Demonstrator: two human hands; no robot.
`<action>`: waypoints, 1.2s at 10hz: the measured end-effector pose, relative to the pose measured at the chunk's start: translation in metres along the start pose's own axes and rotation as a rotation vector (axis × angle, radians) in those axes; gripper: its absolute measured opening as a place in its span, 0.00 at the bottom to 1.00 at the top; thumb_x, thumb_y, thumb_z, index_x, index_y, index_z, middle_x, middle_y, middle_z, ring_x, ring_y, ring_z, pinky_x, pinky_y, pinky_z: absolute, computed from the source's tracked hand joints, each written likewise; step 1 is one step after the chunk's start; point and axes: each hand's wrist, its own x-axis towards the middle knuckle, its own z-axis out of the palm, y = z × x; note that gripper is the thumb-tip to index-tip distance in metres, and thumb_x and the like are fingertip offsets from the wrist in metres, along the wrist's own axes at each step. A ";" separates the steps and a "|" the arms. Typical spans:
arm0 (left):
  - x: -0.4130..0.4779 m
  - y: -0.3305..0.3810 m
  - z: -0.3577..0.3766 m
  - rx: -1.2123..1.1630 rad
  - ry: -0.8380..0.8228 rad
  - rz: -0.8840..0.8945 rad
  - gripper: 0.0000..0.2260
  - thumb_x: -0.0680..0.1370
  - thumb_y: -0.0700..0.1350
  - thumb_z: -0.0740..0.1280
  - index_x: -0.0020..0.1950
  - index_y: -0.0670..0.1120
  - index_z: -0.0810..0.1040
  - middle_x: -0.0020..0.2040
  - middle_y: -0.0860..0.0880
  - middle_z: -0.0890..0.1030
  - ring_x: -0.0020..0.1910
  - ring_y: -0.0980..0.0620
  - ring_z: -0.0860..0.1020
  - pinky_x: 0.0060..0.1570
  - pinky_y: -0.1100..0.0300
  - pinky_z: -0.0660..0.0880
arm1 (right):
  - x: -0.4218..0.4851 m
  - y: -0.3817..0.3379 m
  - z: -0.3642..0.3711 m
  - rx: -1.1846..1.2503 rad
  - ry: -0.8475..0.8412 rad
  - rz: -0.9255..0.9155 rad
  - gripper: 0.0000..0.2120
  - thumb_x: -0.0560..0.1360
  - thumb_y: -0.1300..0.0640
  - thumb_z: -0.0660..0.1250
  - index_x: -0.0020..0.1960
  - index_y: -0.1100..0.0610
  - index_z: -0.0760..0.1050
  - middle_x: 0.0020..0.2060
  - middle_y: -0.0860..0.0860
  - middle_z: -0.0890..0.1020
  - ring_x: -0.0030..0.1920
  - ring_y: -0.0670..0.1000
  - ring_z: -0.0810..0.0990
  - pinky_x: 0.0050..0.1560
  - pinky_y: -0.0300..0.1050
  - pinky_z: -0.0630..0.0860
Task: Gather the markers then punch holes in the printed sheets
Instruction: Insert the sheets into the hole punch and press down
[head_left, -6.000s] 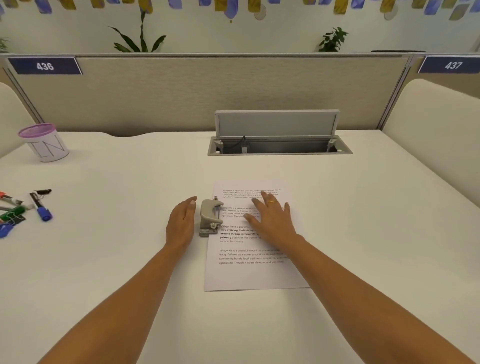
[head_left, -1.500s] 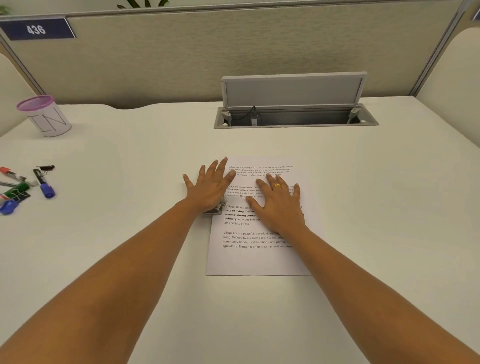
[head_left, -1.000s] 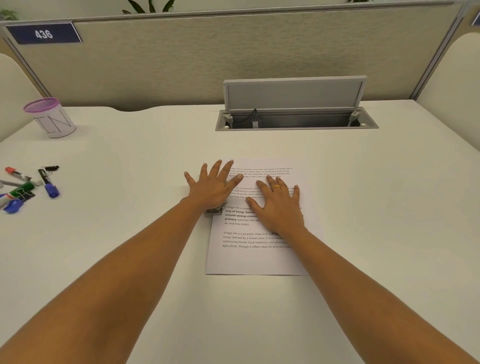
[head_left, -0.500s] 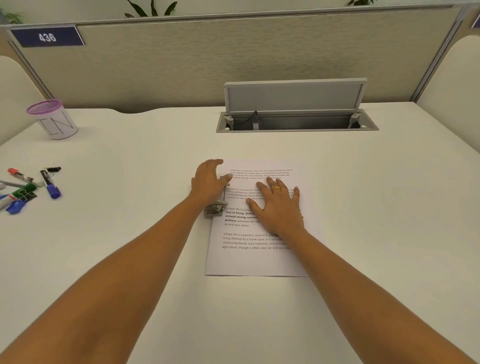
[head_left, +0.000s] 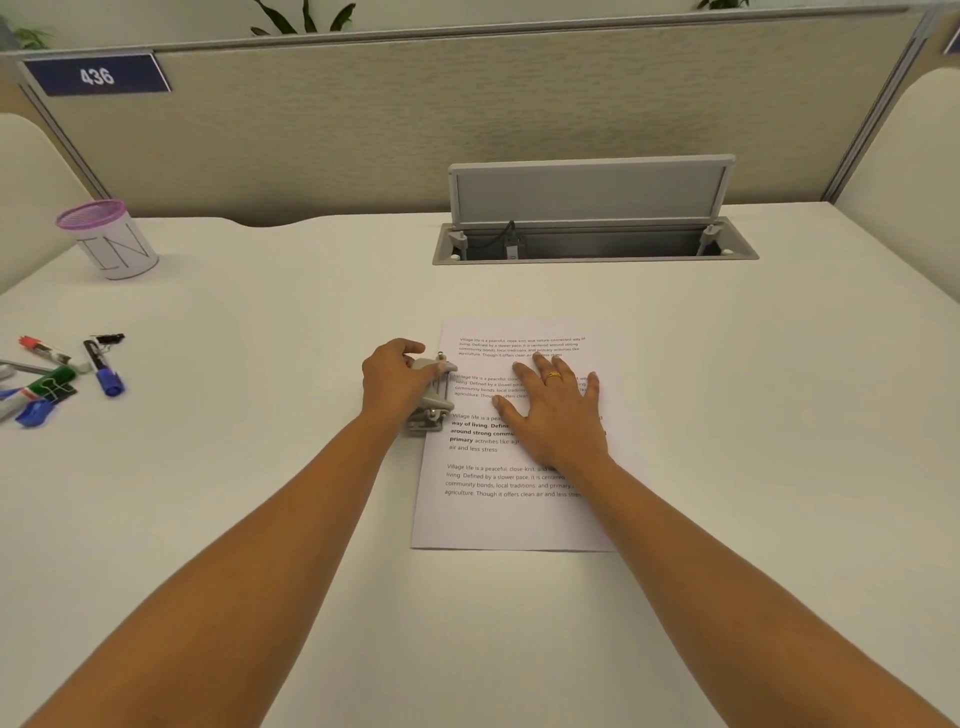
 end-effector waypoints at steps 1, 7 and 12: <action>0.000 -0.001 -0.005 0.012 0.004 0.006 0.19 0.70 0.43 0.74 0.58 0.38 0.78 0.56 0.40 0.79 0.46 0.49 0.75 0.46 0.60 0.74 | -0.001 0.000 0.000 0.018 -0.003 0.005 0.28 0.77 0.38 0.50 0.74 0.49 0.57 0.76 0.50 0.56 0.77 0.51 0.48 0.74 0.62 0.43; 0.013 -0.033 -0.058 0.183 0.117 -0.047 0.15 0.73 0.46 0.70 0.58 0.43 0.79 0.56 0.42 0.80 0.55 0.42 0.78 0.56 0.50 0.74 | -0.002 -0.001 -0.003 0.003 -0.018 0.010 0.29 0.77 0.38 0.50 0.74 0.49 0.56 0.76 0.50 0.55 0.77 0.51 0.48 0.74 0.61 0.43; -0.023 0.001 0.003 0.390 -0.178 0.122 0.22 0.77 0.45 0.64 0.69 0.40 0.67 0.67 0.41 0.71 0.67 0.44 0.69 0.64 0.55 0.65 | -0.001 0.000 -0.001 0.002 -0.002 0.009 0.29 0.77 0.38 0.50 0.74 0.49 0.56 0.76 0.50 0.56 0.77 0.51 0.48 0.74 0.61 0.43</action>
